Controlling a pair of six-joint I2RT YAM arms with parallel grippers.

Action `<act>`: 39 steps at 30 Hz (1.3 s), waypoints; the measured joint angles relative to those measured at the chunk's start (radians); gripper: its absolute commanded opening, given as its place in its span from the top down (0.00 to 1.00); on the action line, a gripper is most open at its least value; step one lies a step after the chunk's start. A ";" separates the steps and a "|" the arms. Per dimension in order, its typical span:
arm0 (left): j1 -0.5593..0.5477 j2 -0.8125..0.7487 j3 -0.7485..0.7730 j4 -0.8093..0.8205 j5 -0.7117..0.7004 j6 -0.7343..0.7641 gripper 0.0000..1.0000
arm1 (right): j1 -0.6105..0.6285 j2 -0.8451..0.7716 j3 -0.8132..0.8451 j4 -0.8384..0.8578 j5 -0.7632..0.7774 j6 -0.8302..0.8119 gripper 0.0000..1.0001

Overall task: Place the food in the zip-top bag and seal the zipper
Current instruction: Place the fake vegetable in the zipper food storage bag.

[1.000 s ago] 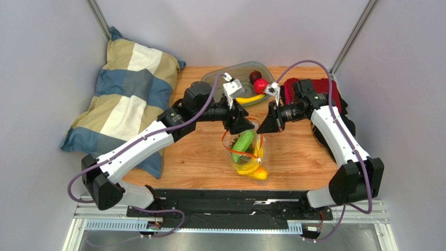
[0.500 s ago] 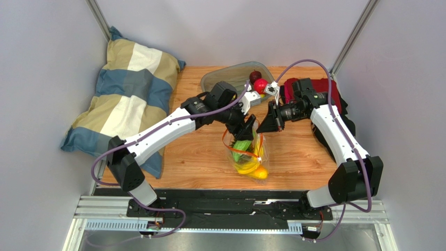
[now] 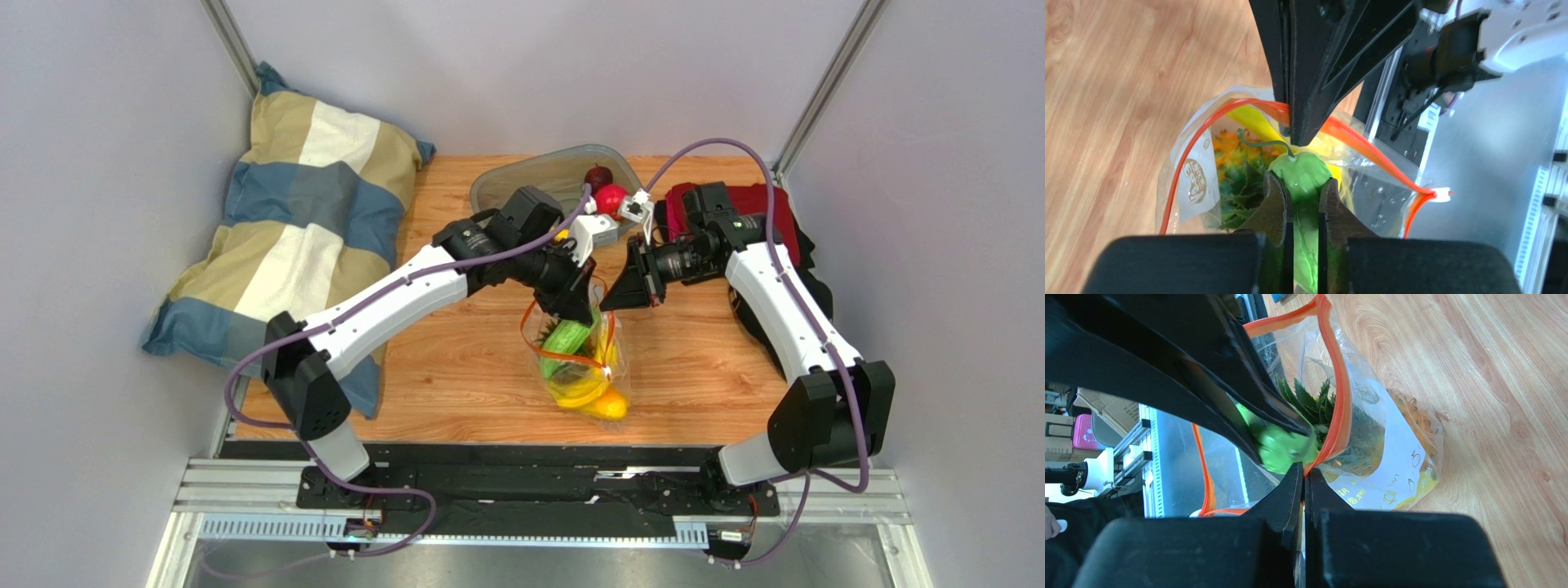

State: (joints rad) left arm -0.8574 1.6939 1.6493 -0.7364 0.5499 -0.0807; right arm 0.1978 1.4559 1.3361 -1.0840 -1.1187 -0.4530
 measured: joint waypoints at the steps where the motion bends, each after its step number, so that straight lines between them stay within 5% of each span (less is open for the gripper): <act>1: 0.002 -0.020 -0.022 0.025 -0.001 -0.009 1.00 | 0.000 0.000 0.000 0.000 0.000 0.000 1.00; 11: 0.008 -0.423 -0.423 0.478 -0.239 -0.214 1.00 | -0.008 0.003 0.000 0.015 -0.018 0.063 1.00; 21: -0.084 -0.400 -0.562 0.814 -0.435 -0.350 1.00 | -0.015 0.028 0.000 0.050 -0.039 0.124 1.00; 34: -0.187 -0.348 -0.714 1.014 -0.526 -0.376 0.84 | -0.058 0.057 0.000 0.058 -0.072 0.160 1.00; 35: -0.188 -0.345 -0.726 1.019 -0.524 -0.378 0.80 | -0.062 0.062 0.000 0.058 -0.075 0.161 1.00; 38: -0.190 -0.343 -0.742 1.041 -0.499 -0.369 0.44 | -0.068 0.074 0.000 0.058 -0.087 0.164 1.00; 39: -0.190 -0.343 -0.742 1.054 -0.481 -0.361 0.18 | -0.068 0.077 0.000 0.058 -0.089 0.165 1.00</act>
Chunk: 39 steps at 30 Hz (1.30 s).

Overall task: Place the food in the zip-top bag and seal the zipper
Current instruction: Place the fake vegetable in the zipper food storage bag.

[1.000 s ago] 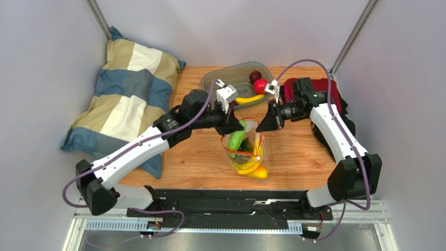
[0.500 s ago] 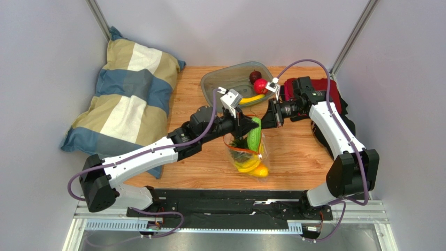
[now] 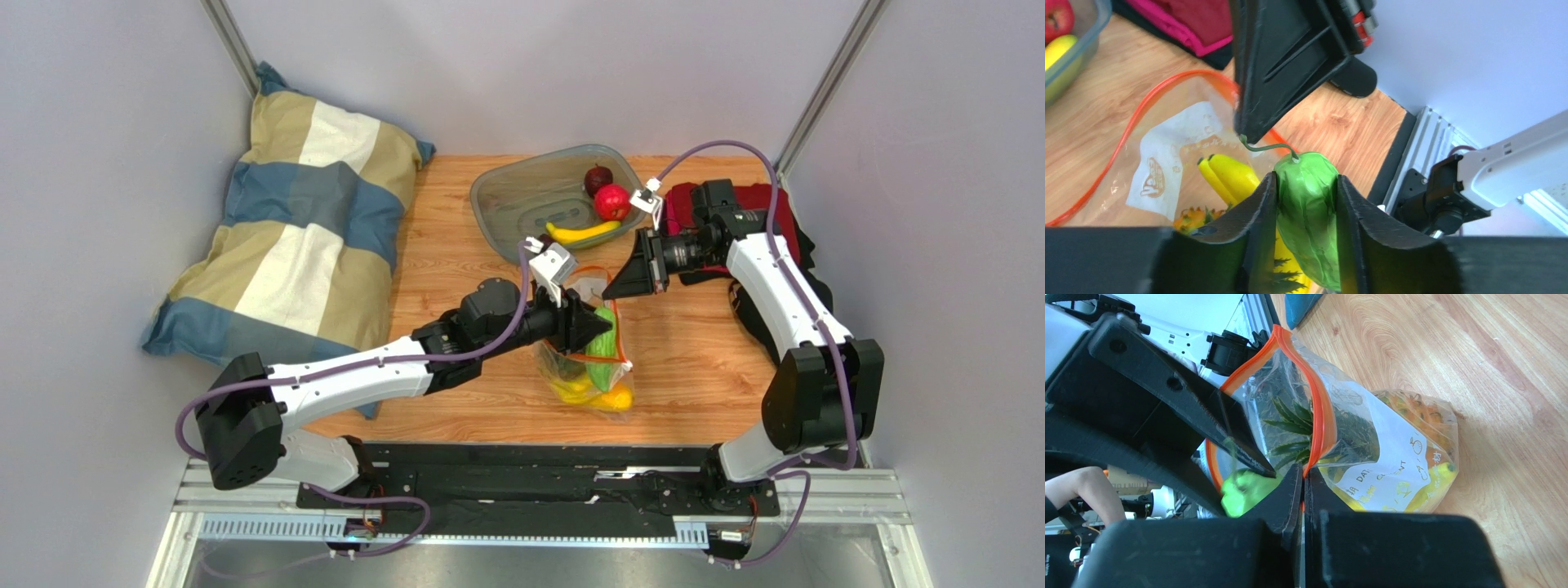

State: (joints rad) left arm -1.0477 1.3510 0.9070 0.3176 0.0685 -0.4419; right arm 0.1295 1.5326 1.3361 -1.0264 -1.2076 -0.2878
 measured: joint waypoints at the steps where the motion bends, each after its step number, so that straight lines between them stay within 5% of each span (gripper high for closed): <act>1: 0.000 0.000 0.000 0.011 0.013 0.014 0.05 | 0.000 0.003 0.000 0.000 -0.002 0.000 1.00; 6: -0.005 -0.030 0.012 -0.033 0.055 0.076 0.01 | 0.000 0.004 0.000 0.007 -0.010 -0.001 1.00; 12: 0.093 -0.058 0.243 -0.301 0.130 0.154 0.01 | -0.001 0.004 0.000 -0.001 -0.013 -0.023 1.00; 14: 0.165 -0.058 0.355 -0.388 0.163 0.180 0.10 | -0.003 0.004 0.003 -0.018 -0.011 -0.043 1.00; 18: 0.254 -0.034 0.559 -0.550 0.223 0.277 0.57 | -0.008 0.004 0.052 -0.081 0.010 -0.085 1.00; 22: 0.236 -0.015 0.582 -0.648 0.335 0.371 0.62 | -0.008 0.005 0.105 -0.119 0.014 -0.106 1.00; 34: 0.048 0.356 0.652 -0.919 0.398 0.515 0.62 | -0.008 0.036 0.133 -0.201 0.020 -0.133 1.00; 39: 0.049 0.452 0.719 -0.937 0.425 0.505 0.36 | -0.008 0.058 0.132 -0.222 0.037 -0.156 1.00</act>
State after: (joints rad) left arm -0.9985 1.8030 1.6260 -0.6193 0.4931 0.0628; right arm 0.1211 1.5909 1.4685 -1.2488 -1.1709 -0.4438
